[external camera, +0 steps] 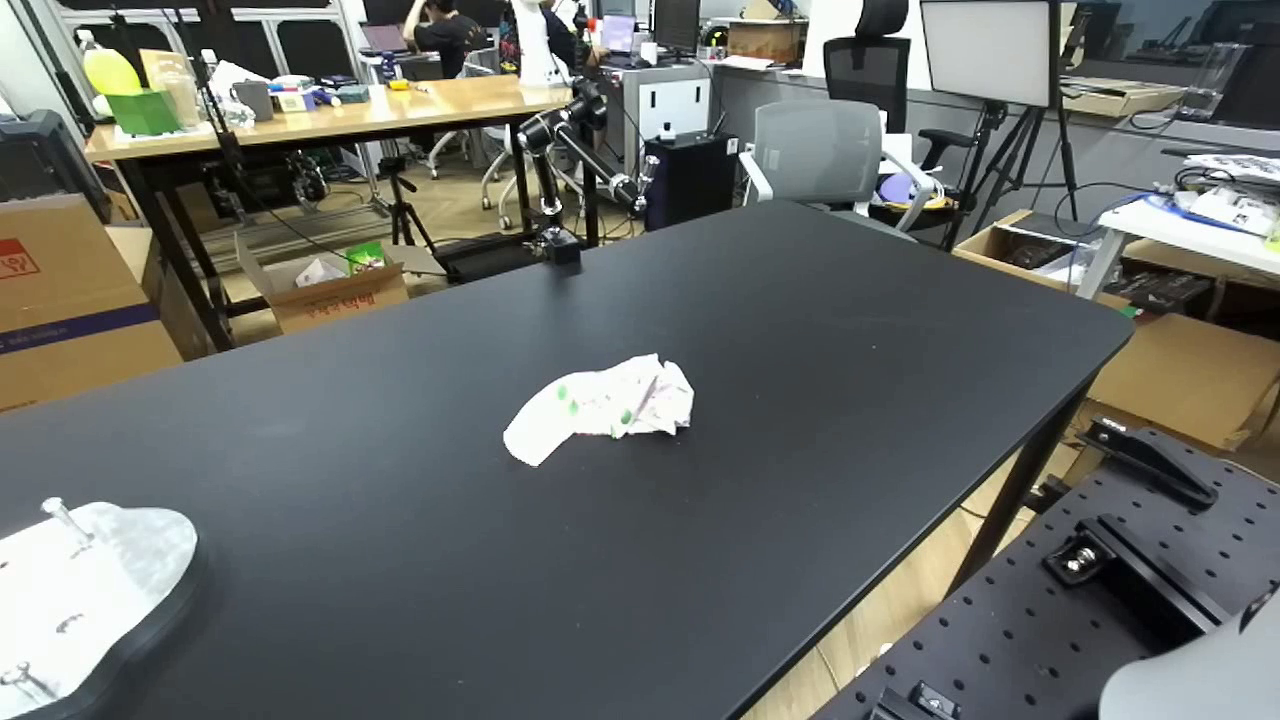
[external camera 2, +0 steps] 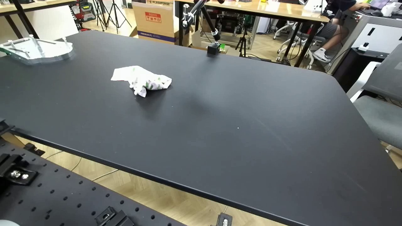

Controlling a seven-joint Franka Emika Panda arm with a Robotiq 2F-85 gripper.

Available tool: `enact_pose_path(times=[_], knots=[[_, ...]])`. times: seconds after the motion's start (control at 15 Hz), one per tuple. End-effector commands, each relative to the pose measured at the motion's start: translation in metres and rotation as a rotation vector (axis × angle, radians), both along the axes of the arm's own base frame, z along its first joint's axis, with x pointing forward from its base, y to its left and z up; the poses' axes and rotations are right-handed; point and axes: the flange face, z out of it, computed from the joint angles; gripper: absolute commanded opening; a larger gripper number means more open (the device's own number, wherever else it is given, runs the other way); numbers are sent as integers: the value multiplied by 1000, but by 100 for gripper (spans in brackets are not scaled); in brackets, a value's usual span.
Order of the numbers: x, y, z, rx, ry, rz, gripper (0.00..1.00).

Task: Pick up the table cloth and hang it on the black metallic arm

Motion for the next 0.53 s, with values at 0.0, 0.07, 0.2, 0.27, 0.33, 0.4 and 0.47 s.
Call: enact_pose_path(times=[0.0,0.07,0.2,0.27,0.33,0.4,0.47], knots=[[0,0,0,0,1,0,100],[0,0,0,0,1,0,100],[0,0,0,0,1,0,100],[0,0,0,0,1,0,100],[4,3,-4,-5,-6,2,100],[8,5,-8,-11,-12,6,100],[14,9,-16,-14,-21,14,100]])
